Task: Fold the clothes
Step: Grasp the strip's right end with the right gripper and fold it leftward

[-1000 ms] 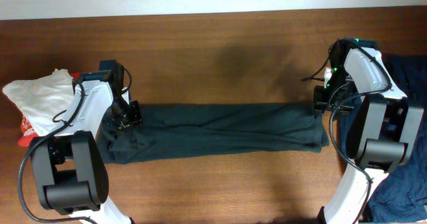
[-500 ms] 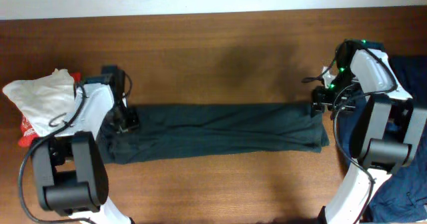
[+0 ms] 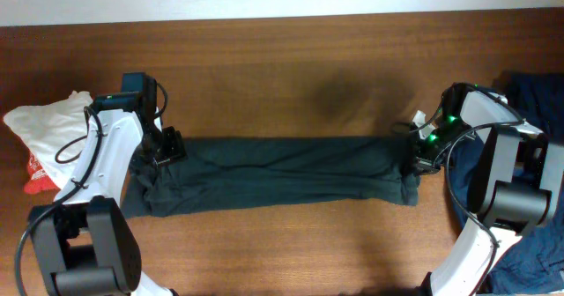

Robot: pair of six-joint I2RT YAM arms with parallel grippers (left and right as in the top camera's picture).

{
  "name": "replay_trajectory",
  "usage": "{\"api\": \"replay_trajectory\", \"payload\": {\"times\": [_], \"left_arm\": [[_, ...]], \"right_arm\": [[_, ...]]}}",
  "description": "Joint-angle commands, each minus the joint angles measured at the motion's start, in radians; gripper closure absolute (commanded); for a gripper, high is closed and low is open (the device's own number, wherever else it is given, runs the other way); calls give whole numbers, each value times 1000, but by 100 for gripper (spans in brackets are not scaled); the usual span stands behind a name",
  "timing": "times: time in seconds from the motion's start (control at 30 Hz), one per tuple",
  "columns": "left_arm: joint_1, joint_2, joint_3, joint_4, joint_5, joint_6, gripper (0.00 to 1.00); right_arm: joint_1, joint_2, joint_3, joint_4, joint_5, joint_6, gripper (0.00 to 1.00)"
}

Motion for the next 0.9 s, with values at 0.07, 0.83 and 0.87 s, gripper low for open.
{"api": "replay_trajectory", "payload": {"times": [0.07, 0.83, 0.87], "left_arm": [[2, -16, 16, -16, 32, -6, 28], [2, -16, 16, -18, 37, -6, 21], [2, -16, 16, -18, 37, -6, 21]], "right_arm": [[-58, 18, 65, -9, 248, 193, 96], [678, 21, 399, -187, 182, 331, 95], [694, 21, 398, -187, 182, 350, 95]]}}
